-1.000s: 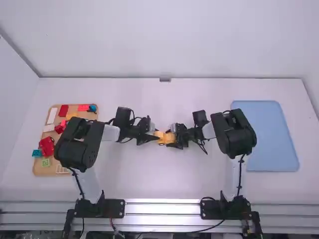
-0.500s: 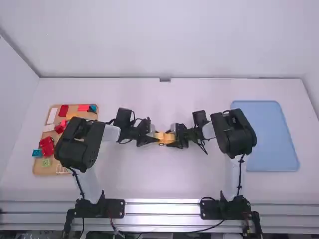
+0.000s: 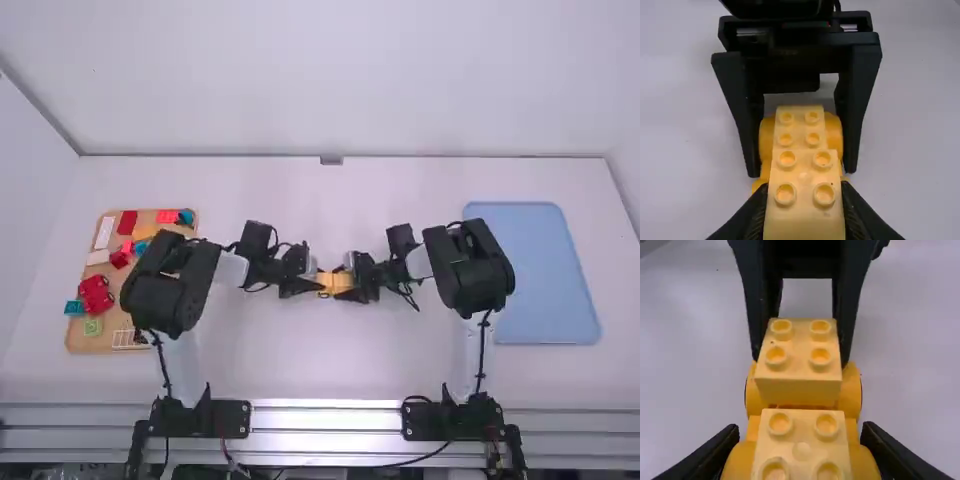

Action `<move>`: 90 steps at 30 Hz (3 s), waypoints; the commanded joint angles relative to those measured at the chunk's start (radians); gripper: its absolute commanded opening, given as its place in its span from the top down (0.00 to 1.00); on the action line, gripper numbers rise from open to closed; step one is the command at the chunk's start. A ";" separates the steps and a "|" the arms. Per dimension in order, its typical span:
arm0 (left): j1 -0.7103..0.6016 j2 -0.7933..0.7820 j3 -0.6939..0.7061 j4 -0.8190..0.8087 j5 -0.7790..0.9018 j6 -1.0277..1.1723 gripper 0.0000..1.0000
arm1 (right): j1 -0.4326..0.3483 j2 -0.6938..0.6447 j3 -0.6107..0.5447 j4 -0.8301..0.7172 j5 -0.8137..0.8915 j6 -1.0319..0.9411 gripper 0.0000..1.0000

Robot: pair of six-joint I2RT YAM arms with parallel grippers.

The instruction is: Assemble lego blocks to make yellow taxi

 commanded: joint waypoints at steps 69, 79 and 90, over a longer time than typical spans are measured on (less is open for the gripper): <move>-0.035 0.009 0.009 0.012 -0.064 -0.064 0.94 | 0.010 0.016 0.009 -0.003 0.020 -0.033 0.37; -0.035 0.009 0.009 0.007 -0.064 -0.064 0.75 | 0.010 0.016 0.008 -0.005 0.021 -0.033 0.37; -0.035 0.009 0.009 -0.015 -0.053 -0.065 0.82 | 0.010 0.016 0.009 -0.003 0.024 -0.033 0.37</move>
